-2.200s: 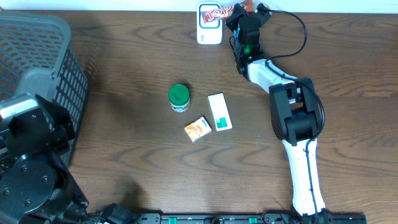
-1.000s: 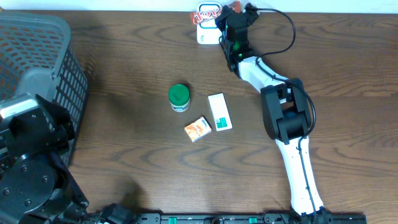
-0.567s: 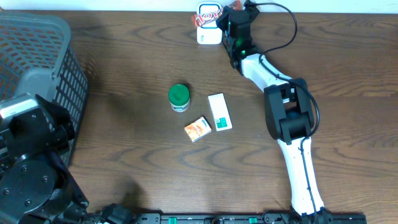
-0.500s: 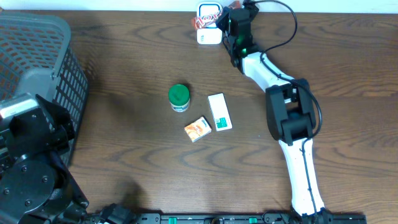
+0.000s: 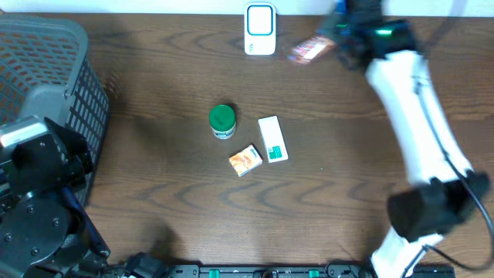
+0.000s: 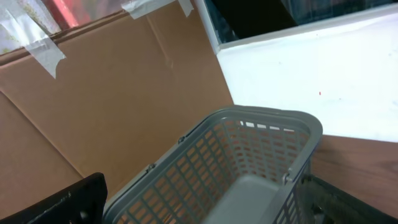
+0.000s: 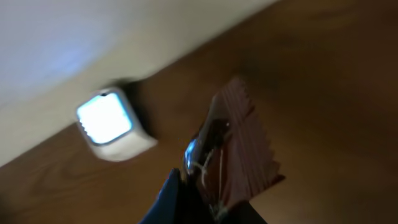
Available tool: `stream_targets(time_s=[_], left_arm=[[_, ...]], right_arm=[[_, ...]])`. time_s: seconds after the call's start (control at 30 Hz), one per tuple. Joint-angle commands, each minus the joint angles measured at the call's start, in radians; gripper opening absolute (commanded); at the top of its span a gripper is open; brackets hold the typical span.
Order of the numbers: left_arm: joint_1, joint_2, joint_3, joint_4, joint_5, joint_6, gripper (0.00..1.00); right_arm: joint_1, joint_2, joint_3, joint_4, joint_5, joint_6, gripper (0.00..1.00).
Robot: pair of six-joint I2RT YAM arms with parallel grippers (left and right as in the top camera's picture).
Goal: Scan the item barcode
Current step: 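Carry the Tora bar to the right table edge and release it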
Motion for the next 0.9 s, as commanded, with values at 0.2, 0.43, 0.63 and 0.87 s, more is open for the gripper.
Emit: stream_targets(time_s=[0.2,0.43,0.63,0.87], left_arm=[[0.003,-0.004,-0.002,0.002,-0.009,-0.010,0.98],[0.003,-0.004,-0.002,0.002,-0.009,-0.010,0.98],[0.003,-0.004,-0.002,0.003,-0.009,-0.010,0.98],[0.003,-0.004,-0.002,0.002,-0.009,-0.010,0.98]], right_arm=[[-0.415,-0.005,-0.039,-0.264,0.213,-0.074,0.01],[-0.700,0.000,-0.243,-0.118,0.200,-0.074,0.01],[-0.873,0.002,-0.514,0.144,0.124,-0.101,0.01],[-1.037,0.002,-0.631,0.362,-0.096,-0.183,0.01]])
